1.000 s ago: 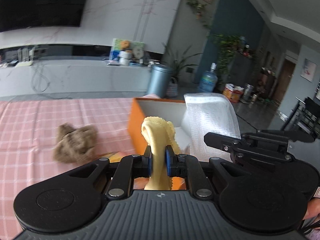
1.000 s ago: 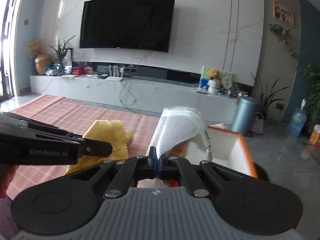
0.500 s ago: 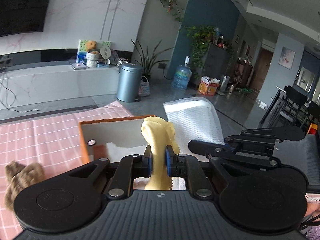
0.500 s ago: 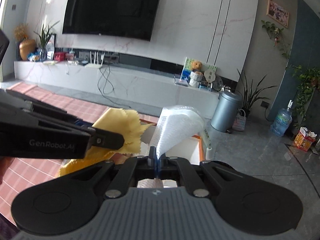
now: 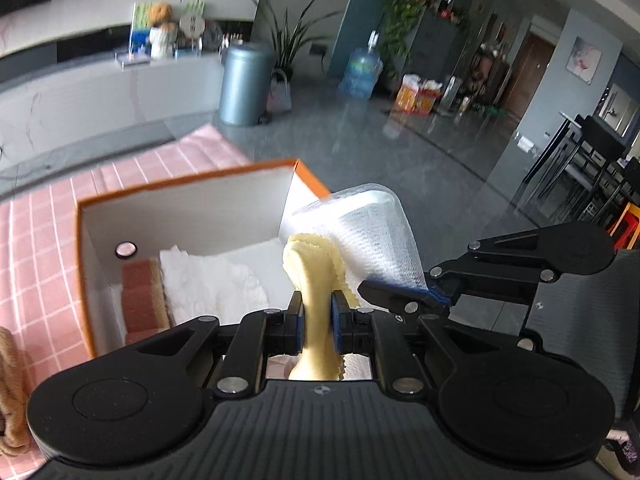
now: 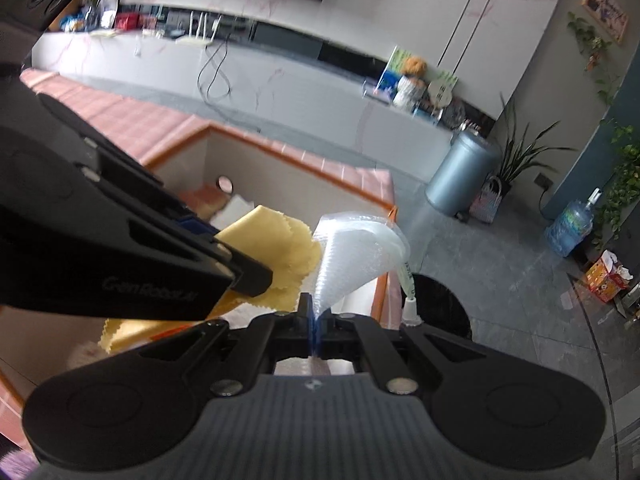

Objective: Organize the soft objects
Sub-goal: 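Carry the yellow cloth and plastic bag with both grippers over the box, then open both grippers to drop the cloth and bag into the box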

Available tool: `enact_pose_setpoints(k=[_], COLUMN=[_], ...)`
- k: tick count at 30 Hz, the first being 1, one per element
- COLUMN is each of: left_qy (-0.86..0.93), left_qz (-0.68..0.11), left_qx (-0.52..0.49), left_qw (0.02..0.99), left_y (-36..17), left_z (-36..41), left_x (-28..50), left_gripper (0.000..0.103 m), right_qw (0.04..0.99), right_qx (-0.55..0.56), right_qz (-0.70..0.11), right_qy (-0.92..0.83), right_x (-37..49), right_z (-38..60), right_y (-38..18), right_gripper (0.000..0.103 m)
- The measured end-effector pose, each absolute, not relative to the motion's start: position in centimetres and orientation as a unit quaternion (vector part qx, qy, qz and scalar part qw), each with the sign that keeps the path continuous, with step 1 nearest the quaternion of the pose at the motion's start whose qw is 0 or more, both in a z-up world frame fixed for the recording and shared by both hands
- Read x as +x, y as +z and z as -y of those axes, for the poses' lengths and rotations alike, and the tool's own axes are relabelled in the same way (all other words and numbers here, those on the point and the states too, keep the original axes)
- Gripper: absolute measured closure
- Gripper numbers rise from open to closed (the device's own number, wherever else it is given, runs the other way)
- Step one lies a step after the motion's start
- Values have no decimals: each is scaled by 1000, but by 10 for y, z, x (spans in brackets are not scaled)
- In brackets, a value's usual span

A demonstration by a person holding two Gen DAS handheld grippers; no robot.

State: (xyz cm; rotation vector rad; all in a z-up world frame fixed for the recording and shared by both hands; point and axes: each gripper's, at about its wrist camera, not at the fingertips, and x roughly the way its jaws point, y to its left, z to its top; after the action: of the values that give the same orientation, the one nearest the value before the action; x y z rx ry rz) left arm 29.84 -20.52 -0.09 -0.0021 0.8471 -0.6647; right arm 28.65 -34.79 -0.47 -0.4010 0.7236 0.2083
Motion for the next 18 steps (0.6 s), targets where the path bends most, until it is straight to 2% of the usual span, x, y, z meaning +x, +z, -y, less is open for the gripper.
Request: enact_pose_setpoints(k=[11, 16, 17, 18], left_qy=[-300, -295, -293, -293], left_qz=[-452, -460, -460, -459], left_qx=[25, 22, 21, 19], left_qw=[840, 837, 838, 838], left_y=[-23, -27, -26, -26], left_z=[214, 213, 212, 211], left_x=[313, 313, 312, 311], left_gripper=[87, 70, 62, 54], right_qw=[877, 869, 867, 866], right_qx=[-236, -245, -249, -254], right_qz=[-399, -409, -410, -409], right_qy=[129, 135, 135, 136], right_x=[318, 320, 321, 320], right_z=[339, 334, 333, 332], right_y=[-36, -42, -43, -43], right_gripper=[103, 95, 92, 84])
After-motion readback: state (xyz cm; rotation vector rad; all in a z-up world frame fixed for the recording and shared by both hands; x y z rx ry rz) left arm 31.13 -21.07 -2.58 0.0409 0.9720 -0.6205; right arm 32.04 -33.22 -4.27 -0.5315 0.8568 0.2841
